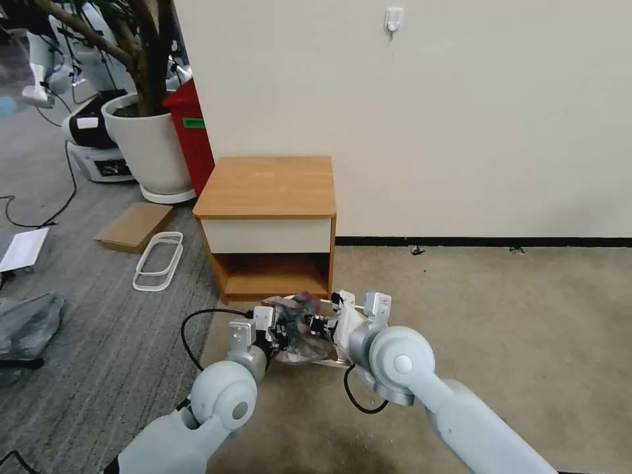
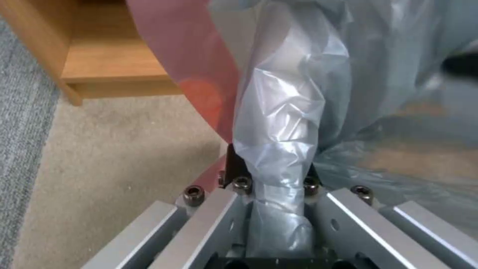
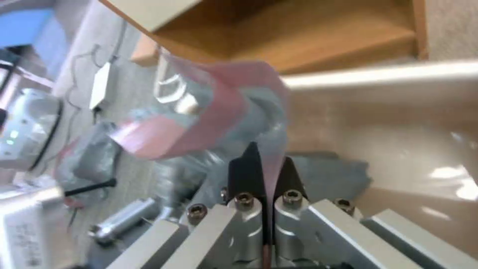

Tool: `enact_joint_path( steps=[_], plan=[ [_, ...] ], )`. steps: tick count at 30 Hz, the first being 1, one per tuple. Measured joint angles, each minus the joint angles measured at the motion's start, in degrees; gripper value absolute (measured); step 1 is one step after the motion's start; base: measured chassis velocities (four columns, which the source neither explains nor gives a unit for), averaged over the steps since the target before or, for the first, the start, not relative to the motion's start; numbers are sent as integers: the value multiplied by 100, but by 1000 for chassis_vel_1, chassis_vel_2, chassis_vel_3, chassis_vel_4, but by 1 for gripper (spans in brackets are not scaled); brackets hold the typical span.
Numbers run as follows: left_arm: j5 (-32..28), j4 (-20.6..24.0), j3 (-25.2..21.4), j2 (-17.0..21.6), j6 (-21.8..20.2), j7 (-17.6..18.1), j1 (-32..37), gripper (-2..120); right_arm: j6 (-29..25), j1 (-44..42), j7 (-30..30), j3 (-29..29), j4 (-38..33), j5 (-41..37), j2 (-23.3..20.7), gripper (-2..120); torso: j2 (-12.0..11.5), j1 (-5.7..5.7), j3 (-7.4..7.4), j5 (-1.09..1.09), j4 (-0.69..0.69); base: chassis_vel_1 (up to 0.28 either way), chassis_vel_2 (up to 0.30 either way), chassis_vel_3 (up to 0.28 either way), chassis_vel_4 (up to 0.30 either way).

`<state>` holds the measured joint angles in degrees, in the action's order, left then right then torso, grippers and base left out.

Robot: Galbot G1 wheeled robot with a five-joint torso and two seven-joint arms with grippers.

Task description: Pick up the garbage bag from the table and place it over the trash can.

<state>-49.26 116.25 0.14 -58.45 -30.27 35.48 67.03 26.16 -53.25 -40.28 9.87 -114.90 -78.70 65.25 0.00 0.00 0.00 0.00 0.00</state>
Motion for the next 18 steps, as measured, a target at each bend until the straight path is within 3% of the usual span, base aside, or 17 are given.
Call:
enact_joint_path(
  steps=[11,18],
  plan=[
    [79,-132,20,-36,12,-45,15,1,-168,55,134,-165,-452,70,-174,0,0,0,0,0,0,0,0,0,0],
    [86,-138,32,-30,11,-150,15,1,-186,377,135,-407,-213,-76,-239,0,0,0,0,0,0,0,0,0,0]
  ],
)
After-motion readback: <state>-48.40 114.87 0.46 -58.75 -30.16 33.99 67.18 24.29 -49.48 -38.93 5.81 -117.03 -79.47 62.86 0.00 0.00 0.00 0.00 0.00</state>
